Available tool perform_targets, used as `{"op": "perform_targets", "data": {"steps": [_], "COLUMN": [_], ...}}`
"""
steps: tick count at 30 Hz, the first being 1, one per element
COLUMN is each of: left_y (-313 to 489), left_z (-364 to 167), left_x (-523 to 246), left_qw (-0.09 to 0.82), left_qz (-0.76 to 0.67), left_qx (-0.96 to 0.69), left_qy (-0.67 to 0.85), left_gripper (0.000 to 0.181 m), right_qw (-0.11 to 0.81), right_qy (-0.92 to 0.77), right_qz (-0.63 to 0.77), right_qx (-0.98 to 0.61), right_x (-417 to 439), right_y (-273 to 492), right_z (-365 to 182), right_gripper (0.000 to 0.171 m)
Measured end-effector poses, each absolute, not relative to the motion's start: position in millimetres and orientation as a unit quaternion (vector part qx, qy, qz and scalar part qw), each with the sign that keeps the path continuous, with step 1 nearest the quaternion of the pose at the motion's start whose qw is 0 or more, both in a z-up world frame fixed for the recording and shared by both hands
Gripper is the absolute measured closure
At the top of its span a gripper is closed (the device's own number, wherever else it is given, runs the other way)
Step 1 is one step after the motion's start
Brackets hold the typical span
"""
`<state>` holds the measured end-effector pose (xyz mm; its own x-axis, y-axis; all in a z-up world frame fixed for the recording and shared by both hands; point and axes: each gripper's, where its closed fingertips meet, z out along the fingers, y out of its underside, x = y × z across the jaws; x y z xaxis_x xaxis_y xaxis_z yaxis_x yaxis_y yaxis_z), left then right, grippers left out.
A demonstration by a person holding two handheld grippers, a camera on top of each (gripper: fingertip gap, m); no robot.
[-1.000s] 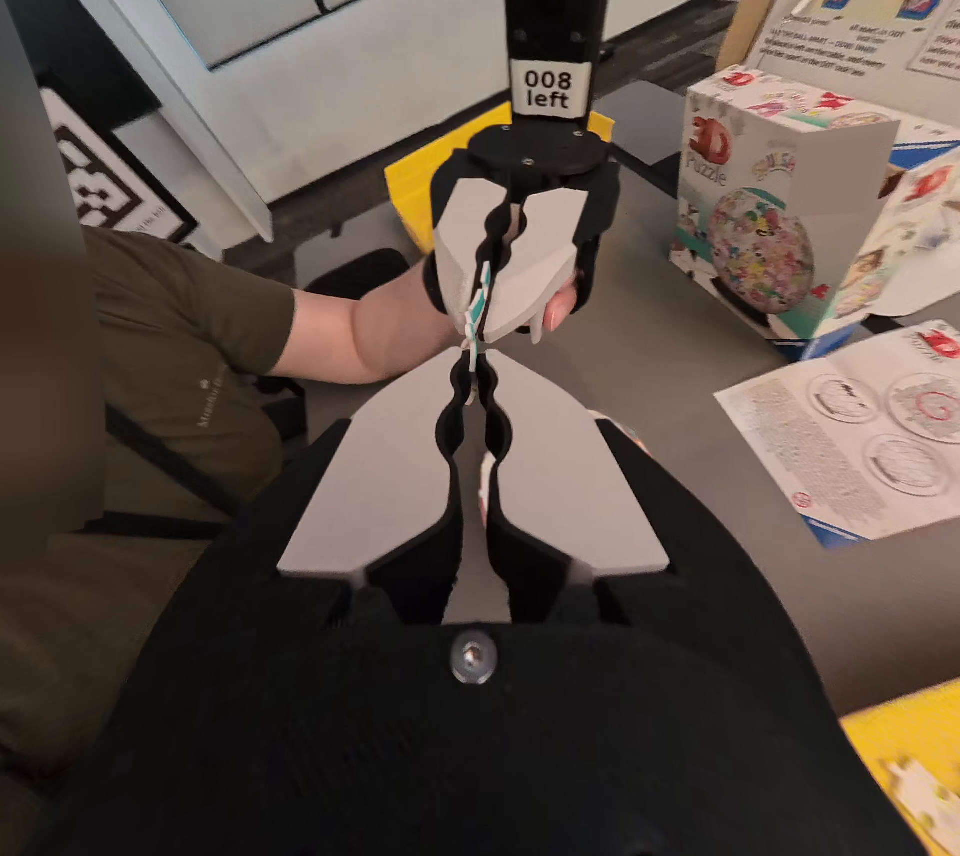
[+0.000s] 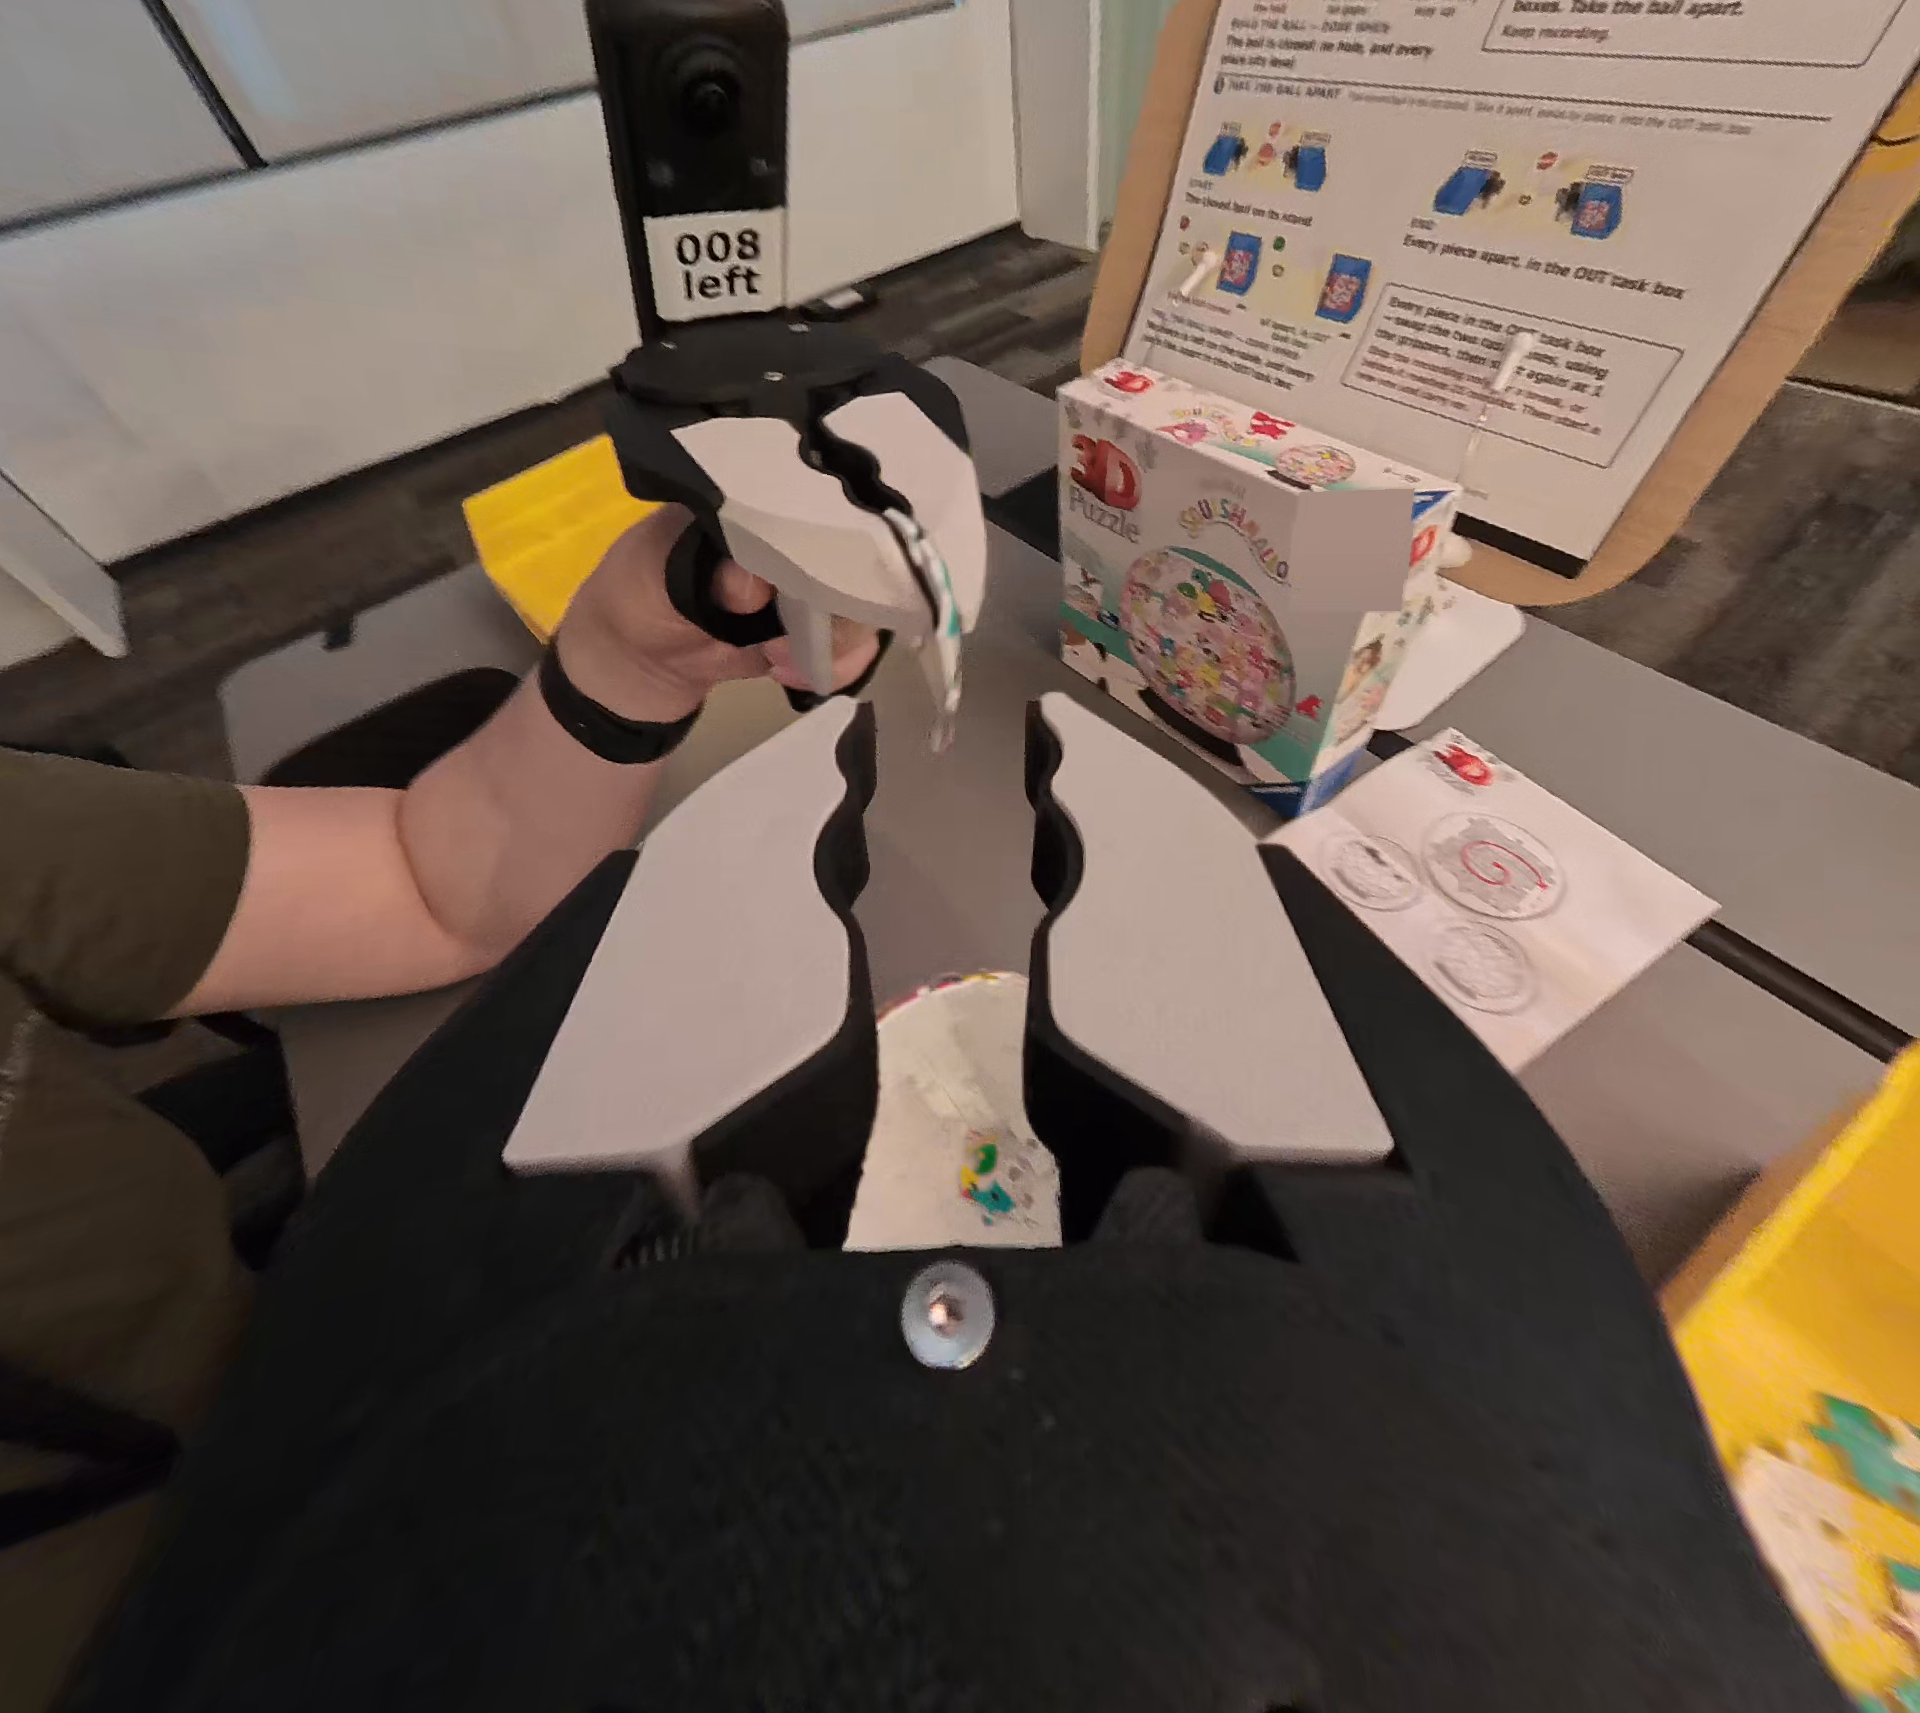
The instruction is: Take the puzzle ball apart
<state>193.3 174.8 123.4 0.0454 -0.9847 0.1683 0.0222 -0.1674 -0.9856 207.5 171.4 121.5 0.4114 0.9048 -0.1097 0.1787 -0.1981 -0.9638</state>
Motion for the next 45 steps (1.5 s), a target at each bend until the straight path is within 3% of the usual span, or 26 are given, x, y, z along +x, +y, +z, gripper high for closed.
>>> {"op": "perform_targets", "data": {"steps": [5,8,10,24,29,34,36,38,45], "left_y": [174.7,173.5,173.5,170.7,169.4,170.3,167.5,167.3,164.9], "left_z": [127.9,128.0,127.5,125.3,129.2,119.2,119.1,117.6,119.2], "left_x": [193.1,195.1,196.0,194.5,194.2,196.6,199.0,200.4,197.5], "left_qw": [0.482,0.483,0.481,0.39,0.44,0.48,0.481,0.479,0.453], "left_qz": [-0.537,-0.537,-0.537,-0.629,-0.589,-0.501,-0.498,-0.495,-0.527], "left_qx": [-0.542,-0.541,-0.542,-0.551,-0.536,-0.553,-0.55,-0.552,-0.553], "left_qy": [0.431,0.432,0.431,0.387,0.415,0.461,0.468,0.47,0.46], "left_gripper": [0.179,0.179,0.179,0.178,0.179,0.179,0.179,0.179,0.179], "right_qw": [0.494,0.494,0.489,0.536,0.531,0.545,0.528,0.514,0.529], "right_qy": [-0.39,-0.395,-0.41,-0.507,-0.473,-0.463,-0.476,-0.491,-0.507], "right_qz": [0.382,0.373,0.373,0.237,0.3,0.307,0.296,0.28,0.262], "right_qx": [-0.677,-0.679,-0.674,-0.632,-0.636,-0.627,-0.638,-0.645,-0.627], "right_x": [201.7,198.5,195.8,196.0,198.1,201.9,198.6,196.1,193.7], "right_y": [174.9,178.5,176.0,173.1,172.4,172.2,172.7,173.2,170.7], "right_z": [119.7,117.1,115.1,114.1,122.4,133.4,128.1,122.2,124.0], "right_gripper": [0.145,0.153,0.167,0.165,0.165,0.154,0.154,0.167,0.166]}}
